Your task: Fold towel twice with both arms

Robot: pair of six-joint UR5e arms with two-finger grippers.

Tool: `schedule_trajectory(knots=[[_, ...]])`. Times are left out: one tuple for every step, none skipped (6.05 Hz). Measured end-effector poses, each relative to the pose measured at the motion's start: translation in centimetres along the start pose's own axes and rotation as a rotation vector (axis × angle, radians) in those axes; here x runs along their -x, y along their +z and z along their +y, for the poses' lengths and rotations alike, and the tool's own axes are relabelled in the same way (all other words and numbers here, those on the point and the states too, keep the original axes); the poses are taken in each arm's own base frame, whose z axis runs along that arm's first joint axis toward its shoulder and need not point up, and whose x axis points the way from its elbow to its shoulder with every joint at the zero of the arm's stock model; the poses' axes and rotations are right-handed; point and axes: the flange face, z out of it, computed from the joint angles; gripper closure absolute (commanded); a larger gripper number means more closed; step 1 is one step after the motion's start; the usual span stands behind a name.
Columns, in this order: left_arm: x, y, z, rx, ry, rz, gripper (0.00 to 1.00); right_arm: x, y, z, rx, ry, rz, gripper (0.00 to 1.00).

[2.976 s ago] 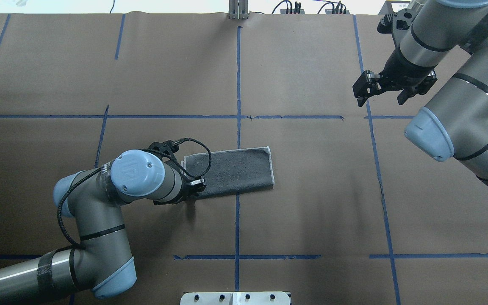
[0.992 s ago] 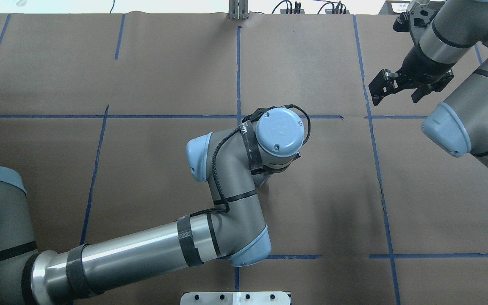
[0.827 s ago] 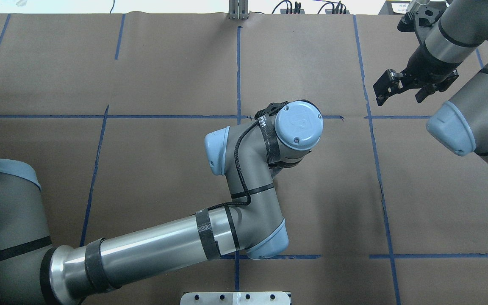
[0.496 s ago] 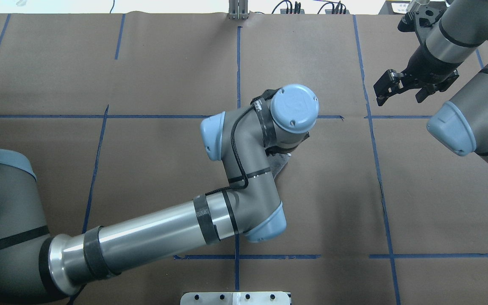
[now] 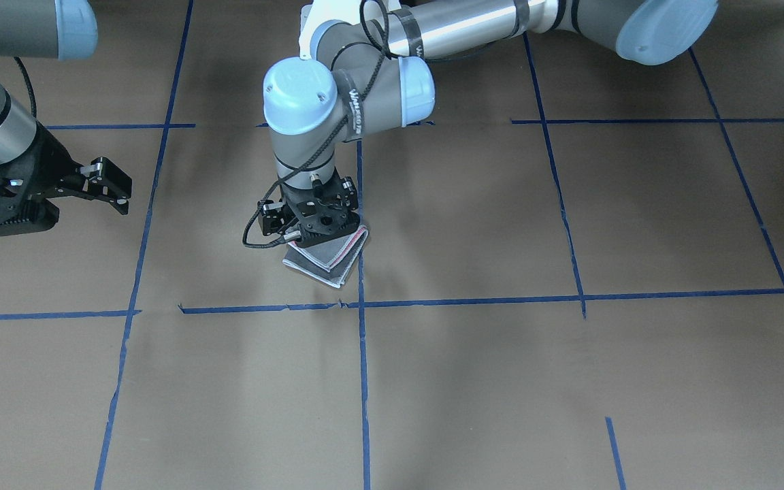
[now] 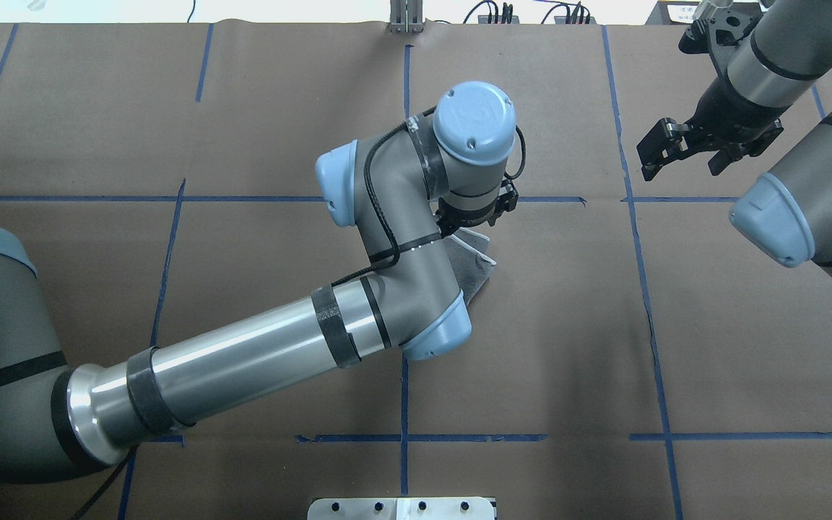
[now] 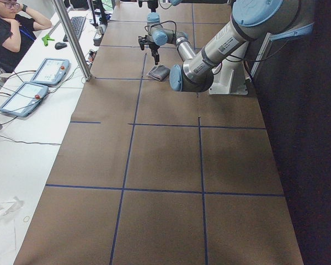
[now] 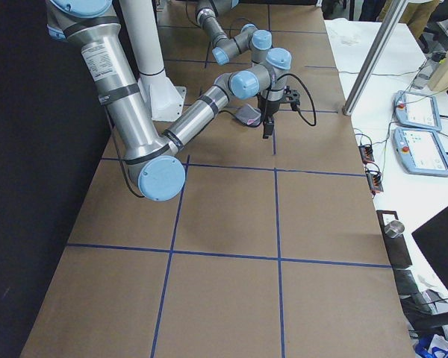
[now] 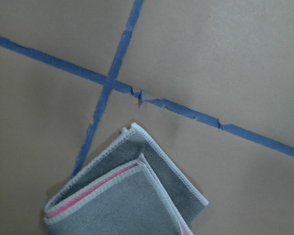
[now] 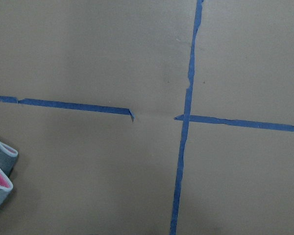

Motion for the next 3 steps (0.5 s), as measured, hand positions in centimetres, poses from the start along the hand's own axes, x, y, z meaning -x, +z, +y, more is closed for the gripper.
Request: schedule_trajectory(knots=[[3.1, -0.9, -2.2, 0.017, 0.094, -0.019, 0.00, -2.8, -0.6, 0.2, -0.002, -0.033, 0.004, 0.00], [8.5, -1.6, -4.3, 0.010, 0.203, -0.032, 0.00, -7.3, -1.2, 0.7, -0.001, -0.081, 0.010, 0.00], [14.9, -2.8, -6.7, 0.003, 0.307, -0.048, 0.00, -12.9, -1.9, 1.6, 0.000, -0.138, 0.024, 0.00]])
